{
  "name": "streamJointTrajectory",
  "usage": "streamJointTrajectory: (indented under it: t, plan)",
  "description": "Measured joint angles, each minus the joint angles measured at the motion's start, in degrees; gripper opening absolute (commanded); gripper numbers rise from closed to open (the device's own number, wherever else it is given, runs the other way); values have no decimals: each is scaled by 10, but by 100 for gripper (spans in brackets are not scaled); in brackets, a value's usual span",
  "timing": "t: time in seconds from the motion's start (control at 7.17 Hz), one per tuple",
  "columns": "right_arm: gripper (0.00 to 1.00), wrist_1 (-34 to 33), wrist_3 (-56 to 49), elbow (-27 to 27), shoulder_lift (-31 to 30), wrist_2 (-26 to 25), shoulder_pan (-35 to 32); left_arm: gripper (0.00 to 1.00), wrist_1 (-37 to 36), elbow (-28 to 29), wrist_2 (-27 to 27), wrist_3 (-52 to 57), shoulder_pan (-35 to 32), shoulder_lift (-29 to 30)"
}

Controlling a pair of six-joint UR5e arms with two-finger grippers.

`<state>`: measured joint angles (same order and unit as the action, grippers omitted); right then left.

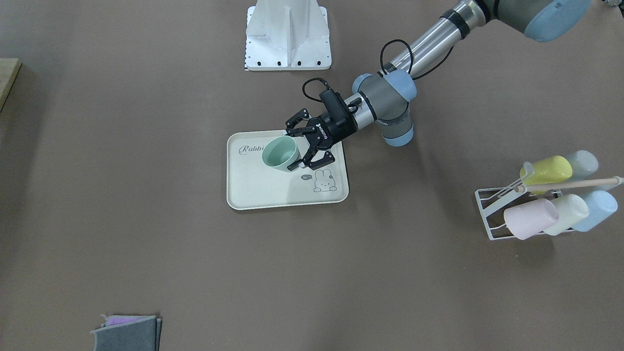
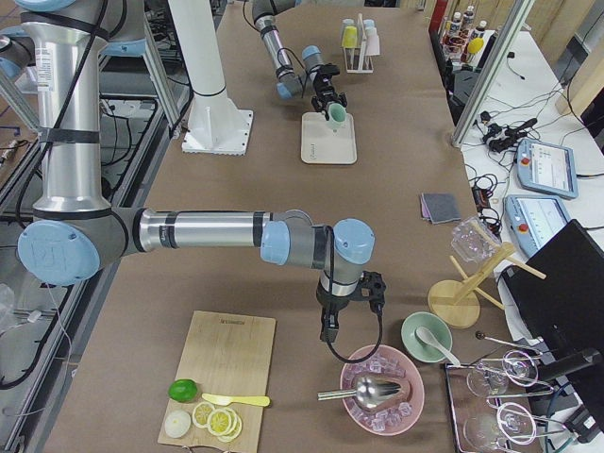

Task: Pick up and place green cup on tray

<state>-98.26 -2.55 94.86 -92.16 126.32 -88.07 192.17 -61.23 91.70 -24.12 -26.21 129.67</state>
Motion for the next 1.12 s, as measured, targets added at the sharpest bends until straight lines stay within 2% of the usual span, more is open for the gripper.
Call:
streamJointTrajectory:
  t: [0.42, 0.98, 1.12]
  plan:
    - [100, -2, 0, 2, 0, 4, 0, 50, -47, 2, 31, -12, 1, 9]
    - [100, -4, 0, 4, 0, 6, 0, 55, -70, 3, 37, -10, 2, 4]
    - [100, -4, 0, 4, 1, 6, 0, 98, -72, 3, 37, -7, 1, 1]
